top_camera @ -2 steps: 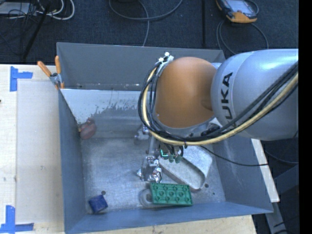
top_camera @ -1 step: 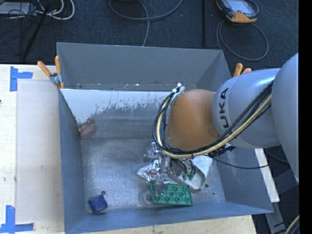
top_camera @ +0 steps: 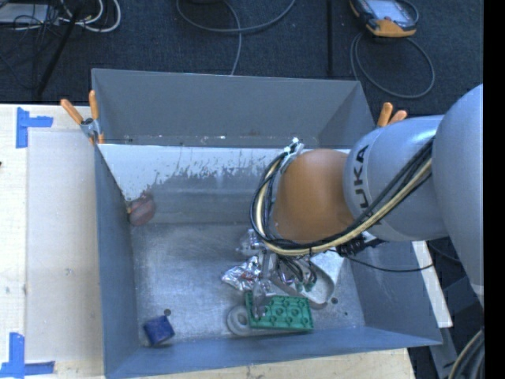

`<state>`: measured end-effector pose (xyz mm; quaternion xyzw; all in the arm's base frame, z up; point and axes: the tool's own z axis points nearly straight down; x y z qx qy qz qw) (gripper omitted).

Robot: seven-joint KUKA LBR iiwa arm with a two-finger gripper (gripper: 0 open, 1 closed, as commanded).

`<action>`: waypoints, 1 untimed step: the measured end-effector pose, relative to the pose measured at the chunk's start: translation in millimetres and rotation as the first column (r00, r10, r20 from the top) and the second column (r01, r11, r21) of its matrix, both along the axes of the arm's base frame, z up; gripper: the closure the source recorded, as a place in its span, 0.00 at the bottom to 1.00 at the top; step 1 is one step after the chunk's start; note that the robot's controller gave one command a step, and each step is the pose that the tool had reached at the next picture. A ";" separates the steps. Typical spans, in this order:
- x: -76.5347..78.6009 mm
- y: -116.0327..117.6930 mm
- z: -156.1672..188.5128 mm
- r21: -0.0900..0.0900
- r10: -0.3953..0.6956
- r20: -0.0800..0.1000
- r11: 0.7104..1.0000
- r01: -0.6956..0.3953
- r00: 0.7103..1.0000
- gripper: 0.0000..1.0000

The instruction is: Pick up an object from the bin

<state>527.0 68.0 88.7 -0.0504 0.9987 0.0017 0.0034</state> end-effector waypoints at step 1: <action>-3.8 -1.6 -0.4 -0.003 -0.005 -0.023 1.000 0.005 1.000 1.00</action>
Offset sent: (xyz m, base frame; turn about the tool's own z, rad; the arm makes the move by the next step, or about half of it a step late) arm 0.0000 0.0000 0.0000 0.0000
